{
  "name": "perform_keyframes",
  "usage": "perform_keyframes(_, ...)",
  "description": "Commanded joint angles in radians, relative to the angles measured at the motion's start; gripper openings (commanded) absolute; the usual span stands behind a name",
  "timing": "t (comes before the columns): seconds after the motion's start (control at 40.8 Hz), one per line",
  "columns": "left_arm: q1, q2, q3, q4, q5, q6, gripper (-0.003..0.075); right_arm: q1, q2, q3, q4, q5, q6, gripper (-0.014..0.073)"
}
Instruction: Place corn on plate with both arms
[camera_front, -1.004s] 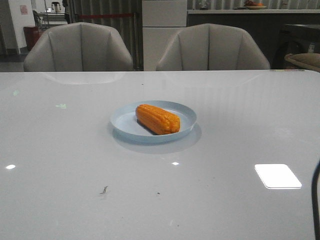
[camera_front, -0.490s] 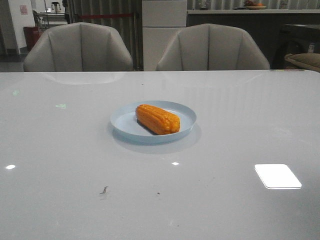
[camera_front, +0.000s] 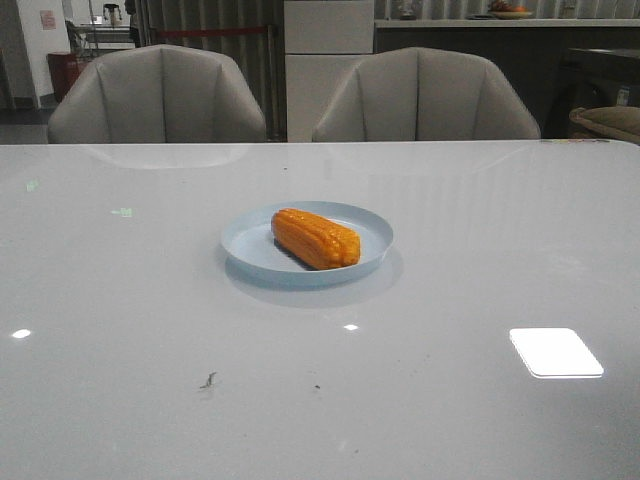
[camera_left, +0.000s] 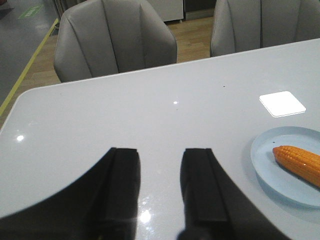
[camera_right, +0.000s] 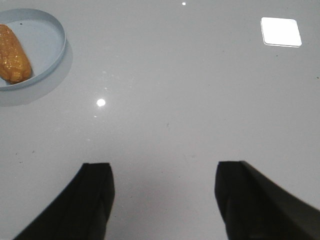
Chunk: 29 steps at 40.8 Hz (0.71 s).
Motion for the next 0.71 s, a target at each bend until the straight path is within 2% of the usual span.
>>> perform_keyframes(0.0, 0.003, -0.003, -0.029, -0.004, -0.087, -0.001, 0.0174, -0.005, -0.003, -0.028, 0.010, -0.072, -0.011, 0.0538)
perform_keyframes(0.147, 0.003, -0.003, -0.029, -0.004, -0.087, -0.001, 0.0092, -0.005, -0.003, -0.028, 0.010, -0.072, -0.011, 0.0538)
perform_keyframes(0.685, 0.003, -0.030, -0.025, -0.024, -0.087, -0.019, 0.0094, -0.005, -0.003, -0.028, 0.010, -0.072, -0.011, 0.0538)
